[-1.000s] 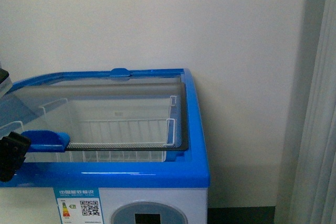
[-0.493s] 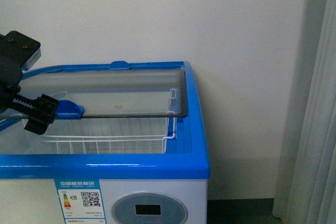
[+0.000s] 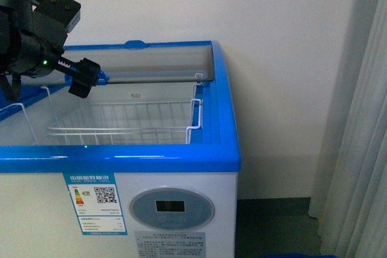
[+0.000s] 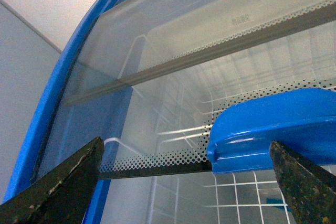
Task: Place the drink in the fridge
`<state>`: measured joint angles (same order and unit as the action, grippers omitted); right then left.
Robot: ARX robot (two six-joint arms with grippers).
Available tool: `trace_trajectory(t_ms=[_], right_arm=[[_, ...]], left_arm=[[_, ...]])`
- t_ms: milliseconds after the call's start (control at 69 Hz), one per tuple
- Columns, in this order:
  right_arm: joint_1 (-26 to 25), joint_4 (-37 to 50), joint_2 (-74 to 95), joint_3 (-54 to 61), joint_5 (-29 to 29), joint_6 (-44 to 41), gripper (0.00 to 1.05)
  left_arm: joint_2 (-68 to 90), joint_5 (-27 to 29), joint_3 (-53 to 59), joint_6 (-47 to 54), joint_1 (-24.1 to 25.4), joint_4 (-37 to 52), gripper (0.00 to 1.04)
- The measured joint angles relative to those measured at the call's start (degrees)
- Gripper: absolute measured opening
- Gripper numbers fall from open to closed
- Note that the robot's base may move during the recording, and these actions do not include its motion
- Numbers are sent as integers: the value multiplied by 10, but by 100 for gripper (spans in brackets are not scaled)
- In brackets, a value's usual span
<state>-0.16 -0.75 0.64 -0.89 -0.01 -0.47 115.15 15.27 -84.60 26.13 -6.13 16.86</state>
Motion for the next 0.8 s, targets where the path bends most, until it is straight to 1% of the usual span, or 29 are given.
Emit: trace_trajectory(t_ms=[246, 406, 652, 797], right_arm=[[0, 0, 0, 0, 0, 0, 45], [0, 0, 0, 0, 0, 0, 45], [0, 0, 0, 0, 0, 0, 45], [0, 0, 0, 0, 0, 0, 45]], left_arm=[[64, -1, -103, -1, 16, -37, 97], [92, 3, -149, -13, 30, -50, 97], [95, 9, -146, -22, 30, -34, 97], [85, 6, -125, -36, 30, -20, 97]])
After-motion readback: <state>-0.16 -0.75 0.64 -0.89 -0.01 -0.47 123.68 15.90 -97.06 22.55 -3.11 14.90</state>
